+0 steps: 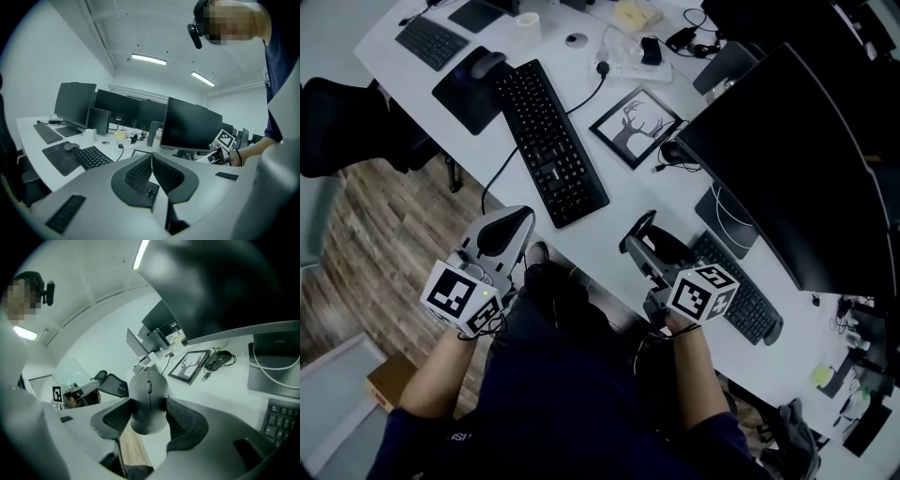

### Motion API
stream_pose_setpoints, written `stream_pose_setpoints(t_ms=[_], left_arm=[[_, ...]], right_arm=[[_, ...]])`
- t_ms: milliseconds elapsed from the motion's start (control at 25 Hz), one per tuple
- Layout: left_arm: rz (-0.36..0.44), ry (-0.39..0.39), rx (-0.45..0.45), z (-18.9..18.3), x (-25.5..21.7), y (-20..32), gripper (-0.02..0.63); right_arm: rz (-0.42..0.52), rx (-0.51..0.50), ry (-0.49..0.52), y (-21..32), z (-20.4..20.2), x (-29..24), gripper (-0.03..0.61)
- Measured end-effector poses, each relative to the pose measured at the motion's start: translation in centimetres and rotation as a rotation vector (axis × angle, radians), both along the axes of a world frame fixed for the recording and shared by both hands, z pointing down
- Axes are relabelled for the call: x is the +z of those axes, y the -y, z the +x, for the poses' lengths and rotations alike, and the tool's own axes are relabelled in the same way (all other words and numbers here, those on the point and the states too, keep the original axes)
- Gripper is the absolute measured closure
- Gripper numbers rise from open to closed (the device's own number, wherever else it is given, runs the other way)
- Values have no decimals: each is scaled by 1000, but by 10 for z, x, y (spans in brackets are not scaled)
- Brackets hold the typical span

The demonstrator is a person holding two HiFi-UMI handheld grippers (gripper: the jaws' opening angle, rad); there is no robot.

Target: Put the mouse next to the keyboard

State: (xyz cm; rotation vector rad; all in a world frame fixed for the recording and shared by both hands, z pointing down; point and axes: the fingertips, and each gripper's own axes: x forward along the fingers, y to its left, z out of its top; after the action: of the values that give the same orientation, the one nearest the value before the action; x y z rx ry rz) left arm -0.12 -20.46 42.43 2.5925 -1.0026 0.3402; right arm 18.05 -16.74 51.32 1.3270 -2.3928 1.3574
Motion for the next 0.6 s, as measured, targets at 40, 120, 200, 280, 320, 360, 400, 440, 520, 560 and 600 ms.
stream_pose_setpoints(t_ms=[40,120,200,280,320,360,400,440,520,560,600], left_arm=[[-3,1,1,-1,2,0,575],[-9,1,2,-4,6,-1,575],[-17,2,-1,-7,11,-1,575],[-28,4,-2,-11,17,-1,575],[-33,5,-1,-12,20,-2,575],[-38,5,-1,-14,22,-2,575],[-42,6,-2,-15,24,-2,575],[-45,6,-3,-17,26,-1,575],[-51,6,-7,-21,30,0,575],[-54,7,-8,-23,32,0,575],[-57,7,-9,-24,34,1,575]], right_arm=[[-3,-14,-31,-2,-1,4,337],[-7,-49,-102,-4,-4,13,337],[-11,-90,-183,-6,-7,24,337],[-21,-130,-250,-8,-11,36,337],[-26,-148,-279,-9,-13,42,337],[-30,-167,-309,-10,-15,47,337],[-33,-184,-338,-11,-17,52,337],[-36,-201,-366,-11,-19,57,337],[-42,-228,-414,-12,-22,67,337],[-48,-239,-434,-12,-24,71,337],[-53,-248,-452,-12,-24,75,337]])
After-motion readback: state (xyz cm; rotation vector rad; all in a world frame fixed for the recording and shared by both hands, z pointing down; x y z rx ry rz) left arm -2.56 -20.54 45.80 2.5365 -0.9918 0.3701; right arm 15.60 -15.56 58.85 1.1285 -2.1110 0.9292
